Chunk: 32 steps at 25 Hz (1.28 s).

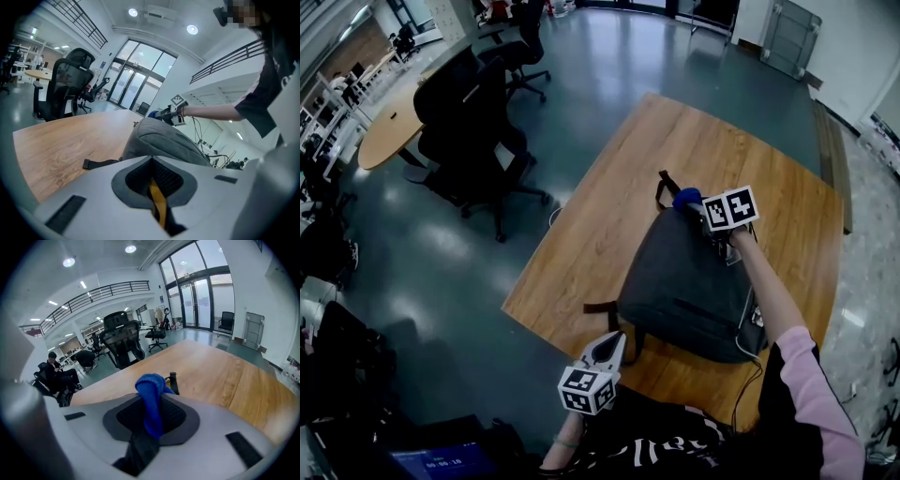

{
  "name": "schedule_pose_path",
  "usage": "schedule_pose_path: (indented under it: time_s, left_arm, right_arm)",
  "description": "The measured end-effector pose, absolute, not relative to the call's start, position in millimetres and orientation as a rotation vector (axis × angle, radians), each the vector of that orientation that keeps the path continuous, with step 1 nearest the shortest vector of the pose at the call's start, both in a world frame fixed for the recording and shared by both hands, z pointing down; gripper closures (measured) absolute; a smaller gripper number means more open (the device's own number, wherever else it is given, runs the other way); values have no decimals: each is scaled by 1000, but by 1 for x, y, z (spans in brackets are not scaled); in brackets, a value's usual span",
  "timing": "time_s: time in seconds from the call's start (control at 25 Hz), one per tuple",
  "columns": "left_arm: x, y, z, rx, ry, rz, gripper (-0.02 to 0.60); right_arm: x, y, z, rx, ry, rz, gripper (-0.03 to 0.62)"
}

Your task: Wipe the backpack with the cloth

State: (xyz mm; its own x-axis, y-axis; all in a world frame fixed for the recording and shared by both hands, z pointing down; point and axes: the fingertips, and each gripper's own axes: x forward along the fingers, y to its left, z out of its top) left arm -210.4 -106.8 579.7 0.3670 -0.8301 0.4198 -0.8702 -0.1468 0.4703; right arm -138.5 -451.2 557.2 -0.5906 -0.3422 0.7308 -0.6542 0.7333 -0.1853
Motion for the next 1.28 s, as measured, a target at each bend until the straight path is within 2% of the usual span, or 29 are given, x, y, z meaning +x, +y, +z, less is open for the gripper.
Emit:
schedule_pose_path:
  time_s: [0.72, 1.28]
  left_arm:
    - [-241, -106, 583, 1926, -1534, -2, 583]
    - [-251, -101, 582, 1912, -1569, -21, 583]
  right_arm:
    - [-231, -445, 522, 610, -2303, 449, 528]
    - [-268, -329, 532, 333, -2361, 450, 528]
